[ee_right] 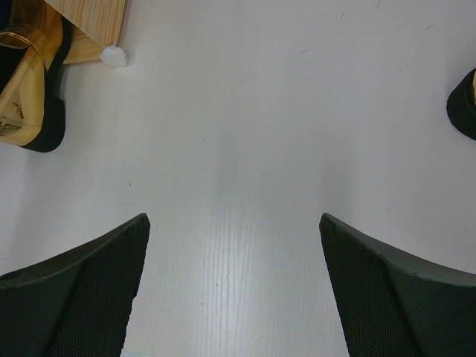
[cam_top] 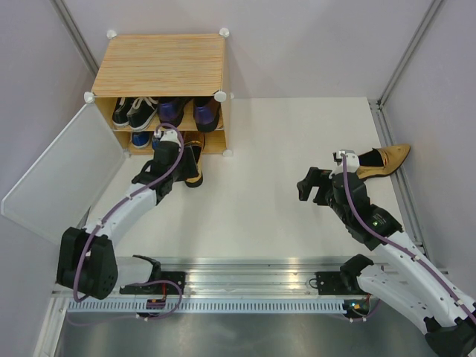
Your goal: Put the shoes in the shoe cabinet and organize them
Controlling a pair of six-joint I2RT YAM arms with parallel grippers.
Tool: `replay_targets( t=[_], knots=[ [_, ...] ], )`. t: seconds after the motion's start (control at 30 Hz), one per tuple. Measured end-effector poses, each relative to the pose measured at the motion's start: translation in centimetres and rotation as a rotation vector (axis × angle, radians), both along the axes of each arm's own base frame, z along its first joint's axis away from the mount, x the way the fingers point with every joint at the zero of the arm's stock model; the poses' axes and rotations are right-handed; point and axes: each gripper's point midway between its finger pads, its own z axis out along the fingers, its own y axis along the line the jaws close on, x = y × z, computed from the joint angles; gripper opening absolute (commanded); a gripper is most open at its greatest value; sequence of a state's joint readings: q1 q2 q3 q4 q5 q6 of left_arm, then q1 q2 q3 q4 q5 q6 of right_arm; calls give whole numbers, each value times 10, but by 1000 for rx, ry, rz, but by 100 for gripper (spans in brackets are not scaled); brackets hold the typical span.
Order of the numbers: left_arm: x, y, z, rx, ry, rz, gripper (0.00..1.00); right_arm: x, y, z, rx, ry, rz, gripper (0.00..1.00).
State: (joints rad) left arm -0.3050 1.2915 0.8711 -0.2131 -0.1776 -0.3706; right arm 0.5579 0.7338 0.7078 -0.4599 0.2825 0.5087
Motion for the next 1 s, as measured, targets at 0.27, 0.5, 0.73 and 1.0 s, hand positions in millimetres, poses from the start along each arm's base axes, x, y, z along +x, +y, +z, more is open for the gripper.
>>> replay_targets(
  t=[0.27,0.5,0.73,1.0],
  knots=[
    [-33,-10,-47,-7,92,-57,83,-1,3,0,7,3,15,98],
    [-21,-18,-67,14,98,-59,84,-1,4,0,9,3,18,98],
    [-10,-8,-97,84,144,-2,83,-1,4,0,9,3,18,98],
    [20,-6,-85,110,75,48,79,1,4,-5,-2,19,17,98]
  ],
)
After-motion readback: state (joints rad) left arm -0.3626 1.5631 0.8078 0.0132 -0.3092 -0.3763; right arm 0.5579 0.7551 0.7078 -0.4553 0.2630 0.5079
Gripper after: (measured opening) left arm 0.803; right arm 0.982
